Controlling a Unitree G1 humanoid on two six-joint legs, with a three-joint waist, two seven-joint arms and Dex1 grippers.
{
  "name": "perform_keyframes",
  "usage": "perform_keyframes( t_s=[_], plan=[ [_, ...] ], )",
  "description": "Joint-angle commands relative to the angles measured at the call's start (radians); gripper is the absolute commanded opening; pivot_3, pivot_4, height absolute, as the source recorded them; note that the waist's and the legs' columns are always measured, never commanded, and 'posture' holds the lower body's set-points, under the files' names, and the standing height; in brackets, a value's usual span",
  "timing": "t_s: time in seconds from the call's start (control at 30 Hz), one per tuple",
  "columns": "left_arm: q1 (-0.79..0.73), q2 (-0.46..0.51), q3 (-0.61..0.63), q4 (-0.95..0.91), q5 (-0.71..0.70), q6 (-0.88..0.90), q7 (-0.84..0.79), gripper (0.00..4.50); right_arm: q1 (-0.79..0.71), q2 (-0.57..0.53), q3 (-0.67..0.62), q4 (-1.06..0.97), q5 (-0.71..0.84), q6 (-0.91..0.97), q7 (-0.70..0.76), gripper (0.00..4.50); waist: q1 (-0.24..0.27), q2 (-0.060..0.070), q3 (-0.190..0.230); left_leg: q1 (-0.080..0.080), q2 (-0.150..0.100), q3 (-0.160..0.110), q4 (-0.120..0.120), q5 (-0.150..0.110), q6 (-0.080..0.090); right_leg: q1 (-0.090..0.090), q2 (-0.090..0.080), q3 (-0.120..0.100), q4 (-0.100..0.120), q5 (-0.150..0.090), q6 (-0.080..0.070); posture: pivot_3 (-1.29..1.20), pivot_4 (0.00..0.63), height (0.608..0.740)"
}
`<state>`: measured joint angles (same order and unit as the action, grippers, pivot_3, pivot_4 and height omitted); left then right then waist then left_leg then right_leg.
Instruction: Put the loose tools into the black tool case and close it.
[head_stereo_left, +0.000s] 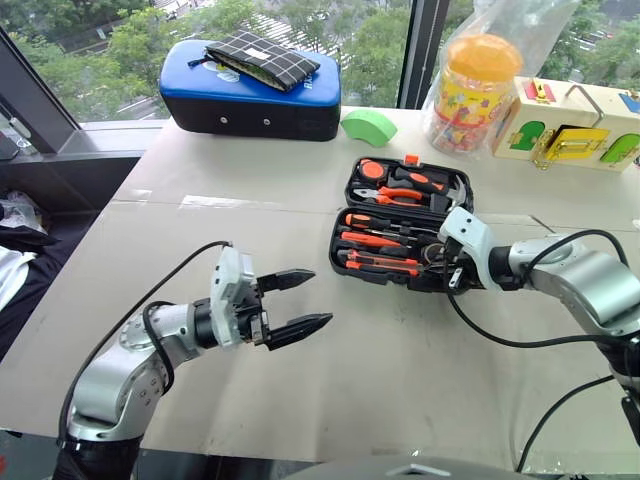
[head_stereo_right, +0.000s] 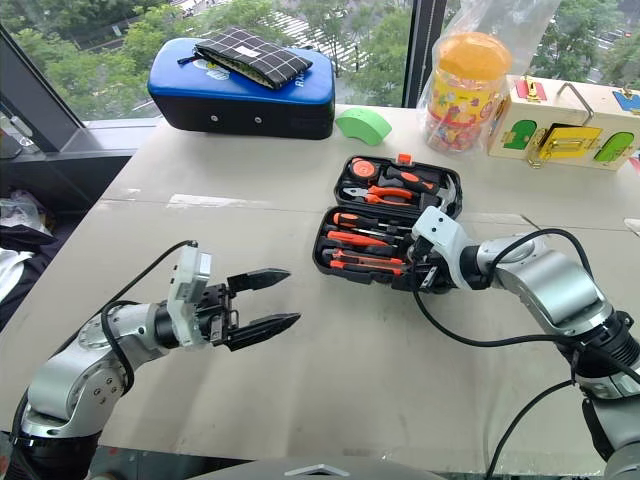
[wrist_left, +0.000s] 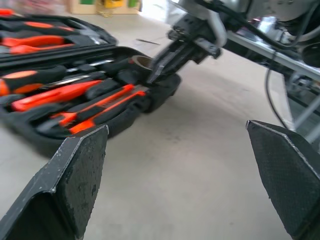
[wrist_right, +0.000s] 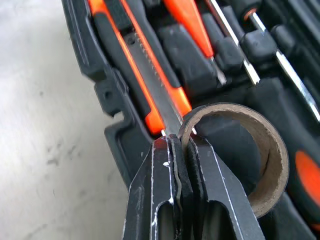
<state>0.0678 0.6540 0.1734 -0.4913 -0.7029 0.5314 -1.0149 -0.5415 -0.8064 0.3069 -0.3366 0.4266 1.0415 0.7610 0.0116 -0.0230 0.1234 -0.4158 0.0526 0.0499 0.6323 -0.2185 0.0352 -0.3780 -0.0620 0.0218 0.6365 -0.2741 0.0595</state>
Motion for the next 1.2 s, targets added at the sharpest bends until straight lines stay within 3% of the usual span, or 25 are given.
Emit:
perform_keyframes(
  t_s=[0.03, 0.37, 0.77, 1.1, 1.2],
  plan=[
    [0.038, 0.002, 0.026, -0.059, -0.012, -0.032, 0.013, 4.50, 0.010, -0.034, 0.002, -0.011, -0.020, -0.015, 0.032, 0.01, -0.001, 0.000, 0.000, 0.000, 0.000, 0.001, 0.000, 0.000, 0.000, 0.000, -0.001, 0.000, 0.000, 0.000, 0.000, 0.00, 0.150, 0.740],
    [0.127, -0.008, 0.033, -0.047, 0.012, -0.115, 0.019, 4.50, 0.040, -0.076, 0.012, 0.035, -0.078, -0.053, 0.077, 0.01, 0.000, 0.000, 0.000, 0.000, 0.000, 0.001, -0.002, 0.000, 0.000, 0.000, -0.007, -0.001, -0.003, 0.000, -0.001, 0.00, 0.150, 0.740],
    [0.056, 0.063, 0.018, -0.148, -0.126, 0.001, 0.041, 4.50, 0.065, -0.110, -0.004, 0.032, -0.096, -0.055, 0.122, 0.01, 0.000, 0.000, -0.001, 0.000, -0.002, 0.001, -0.005, 0.000, -0.001, 0.001, -0.010, -0.001, -0.009, 0.001, -0.002, 0.00, 0.150, 0.740],
    [-0.004, 0.092, -0.012, -0.164, -0.141, 0.043, 0.052, 4.50, 0.067, -0.105, 0.009, 0.046, -0.102, -0.062, 0.142, 0.01, 0.001, 0.000, -0.001, -0.001, -0.004, 0.000, -0.006, 0.000, -0.001, 0.001, -0.010, -0.001, -0.010, 0.001, -0.002, 0.00, 0.150, 0.740],
    [-0.005, 0.092, -0.005, -0.158, -0.144, 0.048, 0.058, 4.50, 0.074, -0.109, -0.002, 0.039, -0.100, -0.082, 0.156, 1.11, 0.002, 0.000, -0.001, -0.001, -0.004, 0.000, -0.006, 0.000, -0.001, 0.001, -0.009, -0.001, -0.010, 0.001, -0.002, 0.00, 0.150, 0.740]
  ],
)
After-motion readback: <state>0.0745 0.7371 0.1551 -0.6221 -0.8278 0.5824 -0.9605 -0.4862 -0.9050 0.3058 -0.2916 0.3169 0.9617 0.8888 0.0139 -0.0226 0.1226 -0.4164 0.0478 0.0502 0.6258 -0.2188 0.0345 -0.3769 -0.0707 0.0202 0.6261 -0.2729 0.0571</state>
